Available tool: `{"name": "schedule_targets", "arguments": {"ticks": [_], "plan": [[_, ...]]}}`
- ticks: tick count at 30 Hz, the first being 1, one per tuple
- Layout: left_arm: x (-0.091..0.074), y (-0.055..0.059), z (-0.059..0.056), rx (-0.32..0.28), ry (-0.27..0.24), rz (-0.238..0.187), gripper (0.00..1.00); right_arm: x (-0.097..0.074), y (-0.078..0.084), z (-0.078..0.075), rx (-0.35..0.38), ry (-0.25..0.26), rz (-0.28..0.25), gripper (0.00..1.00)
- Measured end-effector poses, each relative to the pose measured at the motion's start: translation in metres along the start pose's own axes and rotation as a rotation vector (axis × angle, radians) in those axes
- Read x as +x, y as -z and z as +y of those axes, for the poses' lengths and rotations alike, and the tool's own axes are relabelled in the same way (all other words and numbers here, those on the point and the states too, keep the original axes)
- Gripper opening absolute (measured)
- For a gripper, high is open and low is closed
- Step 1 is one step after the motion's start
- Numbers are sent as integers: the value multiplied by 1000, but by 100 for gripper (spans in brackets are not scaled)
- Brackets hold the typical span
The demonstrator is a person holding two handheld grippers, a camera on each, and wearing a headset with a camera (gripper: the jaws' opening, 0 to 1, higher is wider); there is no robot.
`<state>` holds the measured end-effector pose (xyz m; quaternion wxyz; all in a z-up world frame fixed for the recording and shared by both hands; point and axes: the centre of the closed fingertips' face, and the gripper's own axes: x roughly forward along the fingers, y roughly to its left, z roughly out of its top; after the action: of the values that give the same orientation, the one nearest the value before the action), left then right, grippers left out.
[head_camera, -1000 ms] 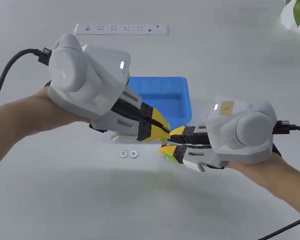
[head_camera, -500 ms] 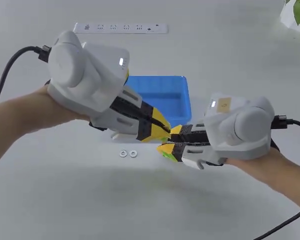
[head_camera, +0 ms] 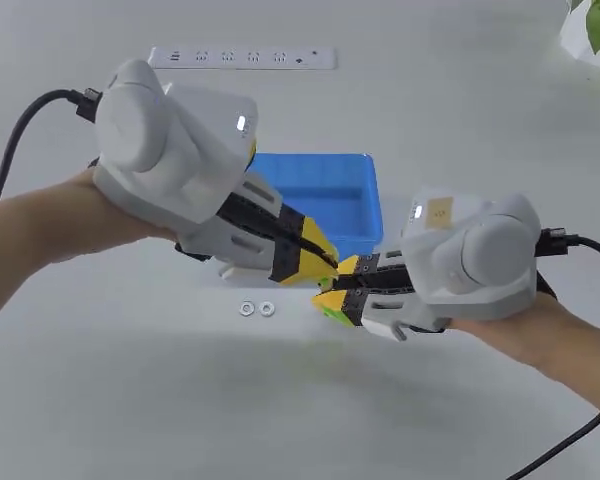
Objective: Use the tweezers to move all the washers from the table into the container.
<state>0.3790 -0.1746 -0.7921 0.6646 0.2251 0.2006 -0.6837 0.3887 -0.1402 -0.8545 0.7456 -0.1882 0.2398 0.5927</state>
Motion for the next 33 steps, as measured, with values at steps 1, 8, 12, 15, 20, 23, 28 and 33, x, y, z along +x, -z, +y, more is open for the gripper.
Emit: {"name": "schedule_targets", "arguments": {"ticks": [1,8,12,15,20,23,28,33], "plan": [[-1,0,-1,1,1,3,6,0,-1,1,-3,-2,-1,11],[-13,-3,-4,22,-15,15,6,-1,-11,4,-33,-4,-9,11],[-21,-8,-4,32,-29,10,6,-4,-20,4,-54,-3,-15,11],[-29,-15,-2,45,-44,3,6,-8,-30,2,-67,2,-26,11],[-44,-26,3,66,-69,-12,6,-14,-49,-2,-98,14,-49,10],[-51,-31,6,80,-81,-13,6,-15,-58,-5,-100,19,-65,10],[-62,-40,16,105,-109,-19,6,-17,-75,-14,-121,41,-84,10],[-71,-46,22,134,-126,-15,6,-19,-86,-22,-135,55,-99,10]]}}
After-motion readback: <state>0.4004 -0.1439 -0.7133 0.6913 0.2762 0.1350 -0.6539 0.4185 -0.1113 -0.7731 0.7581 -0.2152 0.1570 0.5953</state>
